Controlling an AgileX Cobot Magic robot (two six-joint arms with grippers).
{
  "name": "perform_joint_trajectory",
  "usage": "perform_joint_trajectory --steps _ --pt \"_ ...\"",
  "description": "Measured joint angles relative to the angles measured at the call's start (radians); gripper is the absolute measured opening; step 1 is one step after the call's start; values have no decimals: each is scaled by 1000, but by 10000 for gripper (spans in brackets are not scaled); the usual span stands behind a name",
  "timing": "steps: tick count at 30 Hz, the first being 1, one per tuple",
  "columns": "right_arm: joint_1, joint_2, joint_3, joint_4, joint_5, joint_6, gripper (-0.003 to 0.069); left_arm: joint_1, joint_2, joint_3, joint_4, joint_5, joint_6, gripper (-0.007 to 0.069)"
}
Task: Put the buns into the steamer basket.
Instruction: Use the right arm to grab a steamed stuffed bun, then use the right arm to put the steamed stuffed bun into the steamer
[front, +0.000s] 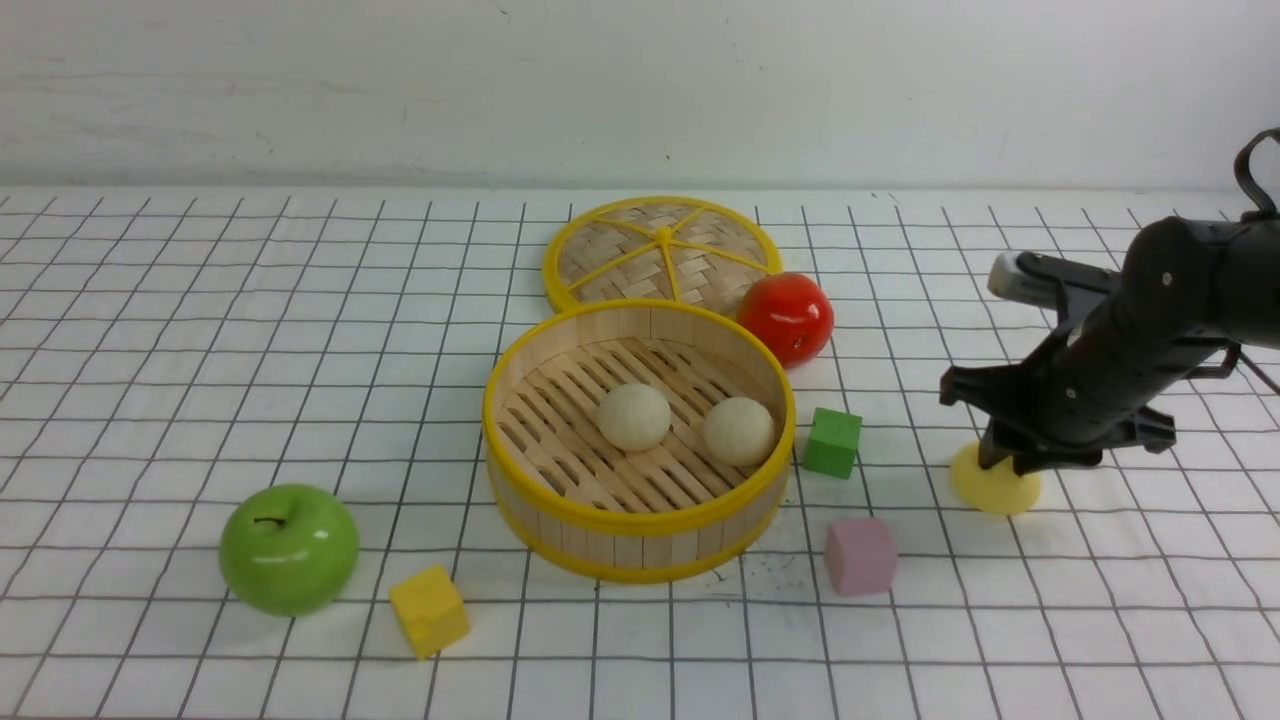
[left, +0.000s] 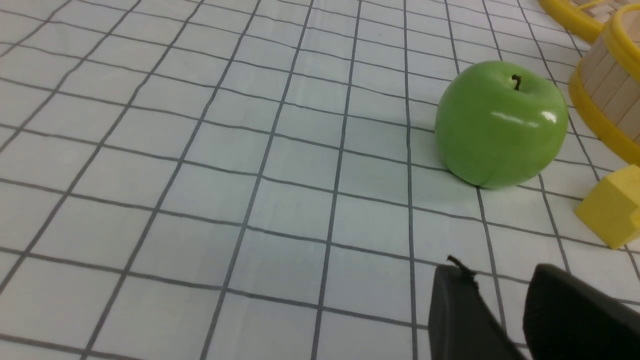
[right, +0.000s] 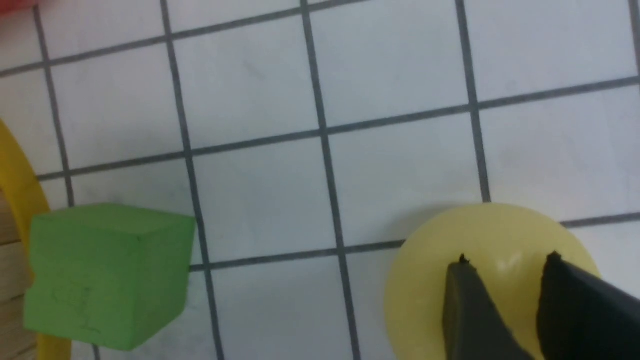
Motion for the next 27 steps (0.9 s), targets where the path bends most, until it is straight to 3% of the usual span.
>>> perform_joint_trajectory --steps 4,10,21,27 --pt "0 0 -1 19 6 -23 184 0 0 0 0 0 0 206" --pt "0 0 -3 80 29 -92 3 0 0 0 0 0 0 212" --pt "0 -63 -4 162 81 -140 -8 0 0 0 0 0 0 218" --pt "0 -151 -45 265 98 -206 -9 0 0 0 0 0 0 218"
